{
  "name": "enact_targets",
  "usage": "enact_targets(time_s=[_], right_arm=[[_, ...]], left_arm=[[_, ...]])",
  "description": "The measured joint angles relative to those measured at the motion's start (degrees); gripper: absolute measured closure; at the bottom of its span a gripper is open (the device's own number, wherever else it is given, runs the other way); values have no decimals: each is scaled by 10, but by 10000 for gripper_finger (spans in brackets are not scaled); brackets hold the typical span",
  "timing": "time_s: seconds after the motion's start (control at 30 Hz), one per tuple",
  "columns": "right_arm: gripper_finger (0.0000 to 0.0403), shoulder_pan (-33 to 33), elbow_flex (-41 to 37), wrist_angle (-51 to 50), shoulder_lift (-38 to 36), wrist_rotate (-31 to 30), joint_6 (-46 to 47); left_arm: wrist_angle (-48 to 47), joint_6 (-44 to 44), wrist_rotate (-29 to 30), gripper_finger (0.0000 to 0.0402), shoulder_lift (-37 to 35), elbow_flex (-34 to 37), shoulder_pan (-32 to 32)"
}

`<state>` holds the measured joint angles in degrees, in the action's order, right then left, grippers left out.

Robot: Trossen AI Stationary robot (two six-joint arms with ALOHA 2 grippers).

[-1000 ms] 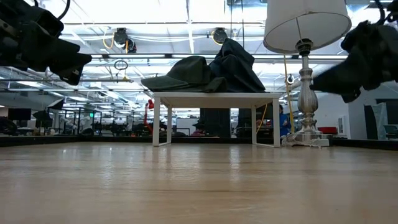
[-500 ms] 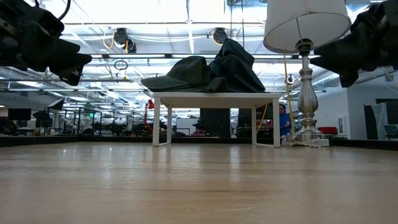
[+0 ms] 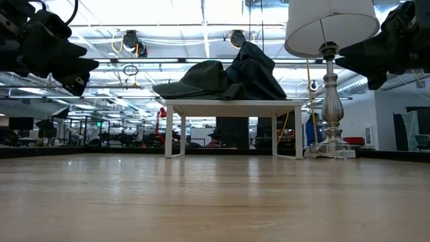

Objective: Pick & Place hat
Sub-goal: Return to Home Position

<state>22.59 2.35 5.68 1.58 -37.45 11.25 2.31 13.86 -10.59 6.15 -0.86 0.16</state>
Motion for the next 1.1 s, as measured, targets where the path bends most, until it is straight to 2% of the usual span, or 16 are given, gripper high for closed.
enact_targets(time_s=[1.1], right_arm=[[273, 0, 0, 4, 1, 0, 0]], left_arm=[[8, 0, 1, 254, 0, 0, 0]])
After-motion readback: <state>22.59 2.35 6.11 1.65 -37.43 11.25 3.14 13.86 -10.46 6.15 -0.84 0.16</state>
